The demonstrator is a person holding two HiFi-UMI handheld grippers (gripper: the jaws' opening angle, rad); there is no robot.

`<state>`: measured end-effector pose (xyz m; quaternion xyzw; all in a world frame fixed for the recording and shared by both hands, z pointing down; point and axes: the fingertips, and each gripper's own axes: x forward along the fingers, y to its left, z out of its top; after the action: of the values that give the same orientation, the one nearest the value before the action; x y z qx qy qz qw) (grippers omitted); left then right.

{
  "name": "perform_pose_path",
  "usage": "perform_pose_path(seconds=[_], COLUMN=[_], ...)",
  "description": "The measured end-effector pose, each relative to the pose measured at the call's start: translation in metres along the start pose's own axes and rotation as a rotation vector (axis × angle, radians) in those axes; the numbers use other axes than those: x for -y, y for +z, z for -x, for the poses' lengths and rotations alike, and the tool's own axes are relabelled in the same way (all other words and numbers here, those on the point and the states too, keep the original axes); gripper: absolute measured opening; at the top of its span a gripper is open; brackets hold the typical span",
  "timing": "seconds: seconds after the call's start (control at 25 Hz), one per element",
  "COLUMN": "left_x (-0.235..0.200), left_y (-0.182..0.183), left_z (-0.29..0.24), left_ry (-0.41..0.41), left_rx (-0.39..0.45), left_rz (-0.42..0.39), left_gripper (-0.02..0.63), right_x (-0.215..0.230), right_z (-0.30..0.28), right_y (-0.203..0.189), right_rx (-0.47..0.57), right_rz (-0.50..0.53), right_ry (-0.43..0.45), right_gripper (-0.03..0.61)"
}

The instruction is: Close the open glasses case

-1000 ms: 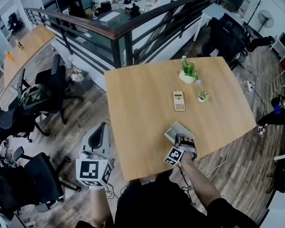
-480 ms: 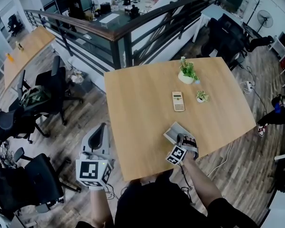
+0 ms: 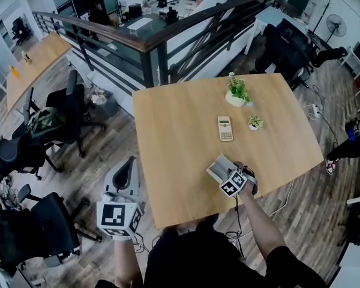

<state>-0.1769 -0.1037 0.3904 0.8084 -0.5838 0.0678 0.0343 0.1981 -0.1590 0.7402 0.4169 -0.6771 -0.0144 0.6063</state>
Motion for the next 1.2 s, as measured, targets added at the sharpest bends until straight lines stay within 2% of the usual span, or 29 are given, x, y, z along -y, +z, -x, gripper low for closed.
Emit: perform_pose_path(seconds=[0.08,0.16,0.36,0.48,0.52,0.76,1.0,1.2], left_x=[0.002,0.003,0.003,0.002,0.002,0.009,0.013,0.016], left_y=[-0.001,-0.001,-0.004,-0.006,-0.006,-0.003,-0.005,-0.006], left_z=[0.002,0.004,0.006,0.006,0.007,0.004,0.0,-0.003], left_ry=[-0.003,-0.003,0.006,0.013,0.013,-0.005,-0.016,-0.027], left_rx=[-0.002,-0.005,-0.014,-0.019,-0.018,-0.009,-0.012,-0.015], left_rz=[-0.005,-0.008,-0.009,-0.004,-0.002,0.002,-0.002,0.002], left_gripper=[-0.002,-0.002,-0.002,-0.002,-0.002,0.0,-0.002,-0.002], right_x=[0.001,0.005,0.006,0.005,0.005,0.001,-0.013,-0.028], right_z=[-0.008,-0.012,-0.021,-0.023,-0.022,-0.013,-0.002,0.01], right_y=[-0.004,-0.007,-0.008,-0.008,-0.008,-0.003,0.004,0.008], right_rx=[0.004,0.006,0.007,0.012,0.017,0.022,-0.005,-0.011], right_rz=[-0.117,-0.183,-0.198,-0.192,-0.187,-0.096,0.137,0.244], right_ry=[0.095,0.141,0.194,0.187,0.178,0.11,0.025,0.013], right_gripper=[0.201,0.204,0.199,0.13,0.057,0.046,0.038,0.049])
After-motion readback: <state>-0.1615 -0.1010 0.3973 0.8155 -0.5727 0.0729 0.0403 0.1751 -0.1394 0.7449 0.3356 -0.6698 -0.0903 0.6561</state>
